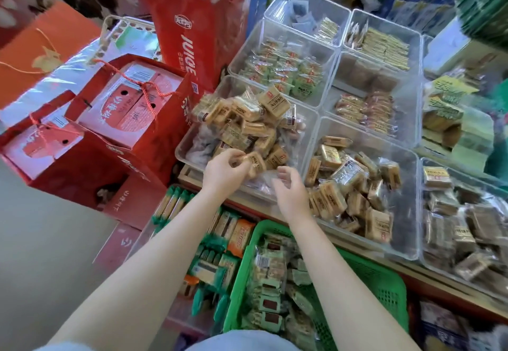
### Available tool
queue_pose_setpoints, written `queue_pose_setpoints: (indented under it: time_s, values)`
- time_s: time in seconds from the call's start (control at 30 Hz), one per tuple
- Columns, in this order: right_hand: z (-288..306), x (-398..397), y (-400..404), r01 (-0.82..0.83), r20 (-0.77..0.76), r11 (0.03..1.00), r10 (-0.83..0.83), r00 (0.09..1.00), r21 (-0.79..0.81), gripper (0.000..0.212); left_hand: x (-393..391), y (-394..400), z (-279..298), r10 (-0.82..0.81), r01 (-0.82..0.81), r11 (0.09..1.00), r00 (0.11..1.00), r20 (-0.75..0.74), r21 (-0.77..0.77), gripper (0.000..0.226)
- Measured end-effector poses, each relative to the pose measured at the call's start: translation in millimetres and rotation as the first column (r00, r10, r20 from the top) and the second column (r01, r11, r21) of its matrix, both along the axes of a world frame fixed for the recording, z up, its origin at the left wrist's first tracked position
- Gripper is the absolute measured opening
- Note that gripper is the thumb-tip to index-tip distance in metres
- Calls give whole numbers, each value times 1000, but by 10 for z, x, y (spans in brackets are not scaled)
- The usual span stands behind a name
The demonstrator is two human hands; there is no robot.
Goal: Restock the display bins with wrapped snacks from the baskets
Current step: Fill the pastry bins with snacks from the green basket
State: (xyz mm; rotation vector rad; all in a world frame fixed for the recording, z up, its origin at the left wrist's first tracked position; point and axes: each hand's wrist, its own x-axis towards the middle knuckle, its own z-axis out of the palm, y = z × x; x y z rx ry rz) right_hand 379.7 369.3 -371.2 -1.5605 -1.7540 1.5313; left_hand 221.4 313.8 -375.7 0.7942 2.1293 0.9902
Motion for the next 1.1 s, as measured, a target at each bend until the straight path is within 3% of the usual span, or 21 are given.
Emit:
queue_pose_setpoints:
  time_s: [0.07, 0.1, 0.2, 0.27, 0.37, 0.47, 0.53, 0.57, 0.7, 0.8, 0.83, 0.9, 0.97, 1.03, 1.1]
  values:
    - [61, 77, 50, 108, -187, 969, -151, 971, -221, 31, 11, -90, 143, -43, 3, 992, 945, 323, 123, 18]
    - [84, 124, 72, 103, -279, 941, -198, 940, -321, 37, 45, -131, 190, -103, 39, 986, 910, 401, 164, 17]
    - [161, 265, 107, -31, -362, 905, -139, 922, -425, 51, 231, -166, 201, -252, 169, 960, 866, 431, 222, 18]
    - [225, 377, 119, -7, -241, 928, -90, 966, -373, 38, 336, -123, 127, -259, 188, 958, 894, 365, 219, 22]
    - [237, 694, 217, 262, -147, 926, -309, 939, -273, 28, 355, -84, -78, -290, 282, 956, 950, 118, 83, 33]
    - [237, 1120, 415, 614, -227, 738, -672, 705, -280, 26, 368, -95, -293, -402, 421, 906, 891, -210, 54, 15]
    - [153, 1386, 559, 740, -244, 581, -814, 527, -338, 25, 406, -79, -332, -395, 437, 897, 863, -315, 73, 6]
    - [109, 1474, 606, 764, -210, 538, -843, 495, -357, 28, 421, -67, -332, -378, 420, 905, 866, -327, 66, 4]
    - [16, 1562, 633, 804, -52, 472, -871, 488, -363, 32, 443, -40, -334, -372, 412, 909, 869, -325, 64, 2]
    - [56, 1479, 526, 829, 111, 554, -821, 560, -79, 33, 392, -48, -238, -375, 401, 914, 891, -258, 55, 6]
    - [44, 1441, 462, 807, 152, 590, -801, 579, 32, 35, 336, -59, -224, -310, 349, 933, 901, -303, 84, 8]
    - [82, 1276, 318, 761, 130, 641, -766, 629, 97, 26, 166, -80, -223, -111, 192, 973, 873, -475, 126, 16]
    - [107, 1048, 213, 629, 90, 775, -632, 770, 59, 18, -29, -71, -241, -35, 42, 999, 834, -551, 0, 33]
    - [133, 790, 135, 468, 54, 884, -468, 882, 0, 21, -169, -6, -250, -150, 10, 968, 825, -545, -250, 53]
    - [156, 549, 52, 362, 5, 931, -362, 932, -39, 23, -213, 93, -240, -276, 47, 910, 810, -517, -413, 67]
